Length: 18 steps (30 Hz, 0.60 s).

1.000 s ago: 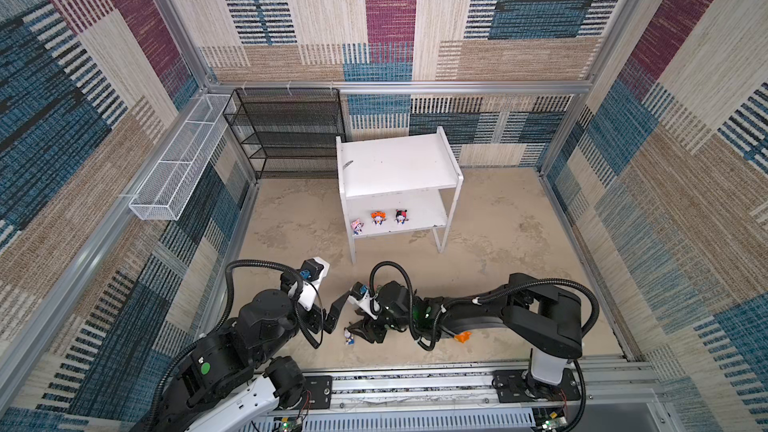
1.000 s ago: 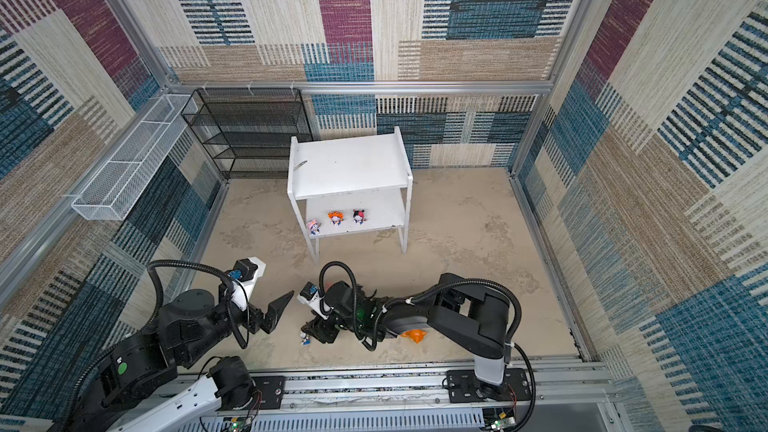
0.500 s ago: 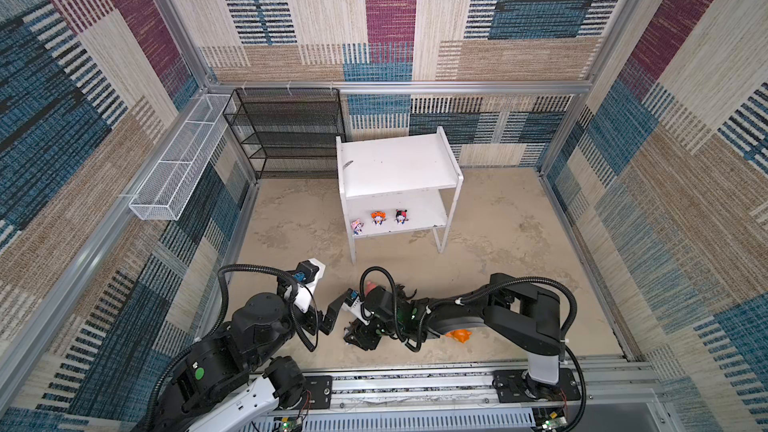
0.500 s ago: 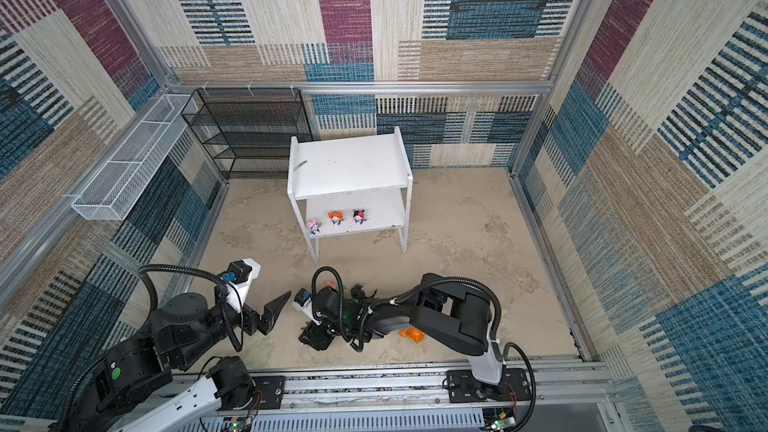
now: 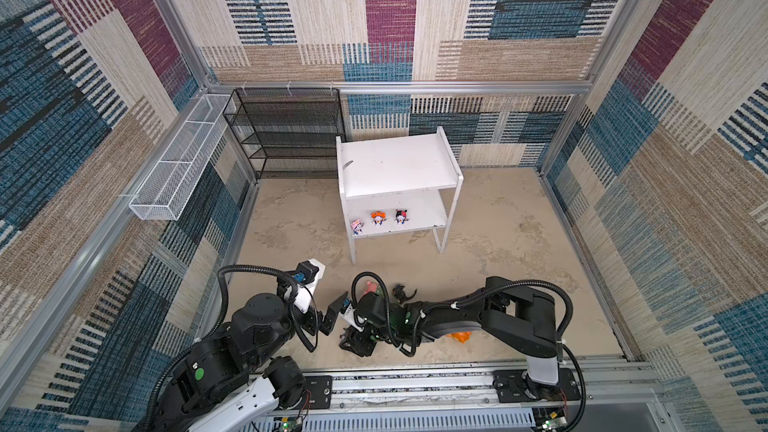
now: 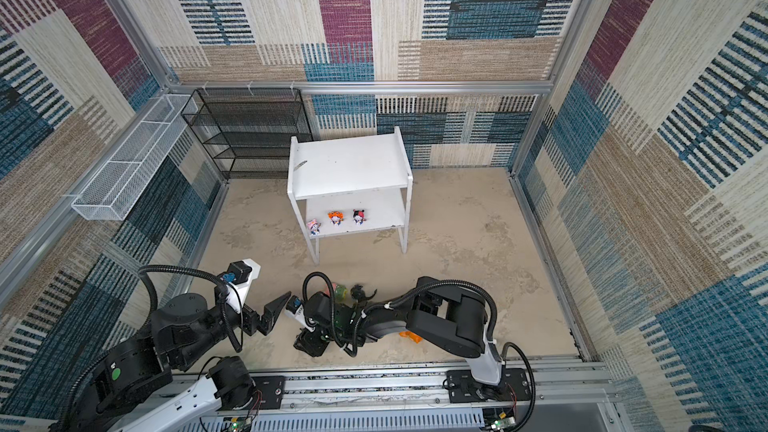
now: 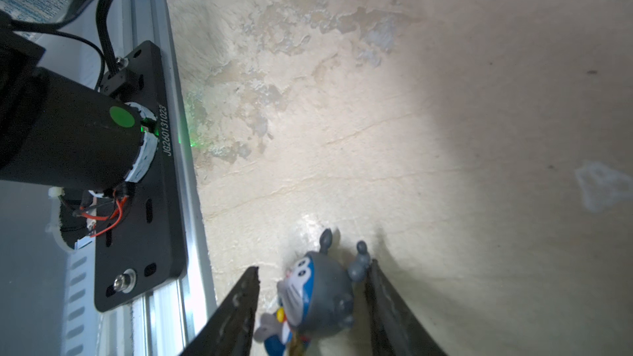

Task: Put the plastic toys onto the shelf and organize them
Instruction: 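Lower the right gripper and close it on the grey antenna-hat Doraemon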

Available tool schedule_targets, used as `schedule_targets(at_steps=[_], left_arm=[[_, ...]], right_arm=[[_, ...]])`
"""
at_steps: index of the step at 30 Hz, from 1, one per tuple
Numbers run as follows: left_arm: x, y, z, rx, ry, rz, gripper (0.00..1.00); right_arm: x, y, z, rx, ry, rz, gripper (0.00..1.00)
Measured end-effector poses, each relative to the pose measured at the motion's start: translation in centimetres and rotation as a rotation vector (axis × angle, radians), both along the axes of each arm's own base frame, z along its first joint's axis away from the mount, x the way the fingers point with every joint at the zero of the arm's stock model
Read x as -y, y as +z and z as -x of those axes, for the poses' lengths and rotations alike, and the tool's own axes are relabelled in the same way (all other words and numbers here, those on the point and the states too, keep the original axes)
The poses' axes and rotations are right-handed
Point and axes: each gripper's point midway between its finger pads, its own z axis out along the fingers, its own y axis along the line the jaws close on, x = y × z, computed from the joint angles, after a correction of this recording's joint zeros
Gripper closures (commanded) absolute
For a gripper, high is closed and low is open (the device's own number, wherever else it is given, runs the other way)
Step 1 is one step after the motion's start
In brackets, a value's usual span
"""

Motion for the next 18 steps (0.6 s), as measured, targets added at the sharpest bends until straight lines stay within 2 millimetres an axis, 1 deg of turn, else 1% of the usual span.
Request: schedule_targets(at_steps=[8,12,18], left_arm=[[0.2,0.0,0.2,-0.004,-0.016,0.004,0.01],[0.3,0.1,0.1,-0.001,-0.017,0.008,0.01],[0.3,0.1,0.1,-0.001,-0.017,0.008,0.01]], right_arm=[[1.0,0.0,0.1,-0.005,-0.011,0.039,0.42],[0.9,0.0,0.3,-0.018,-0.004,0.043,0.43],[0.1,0.1,1.1,-0.04,0.03,0.043,0.45]])
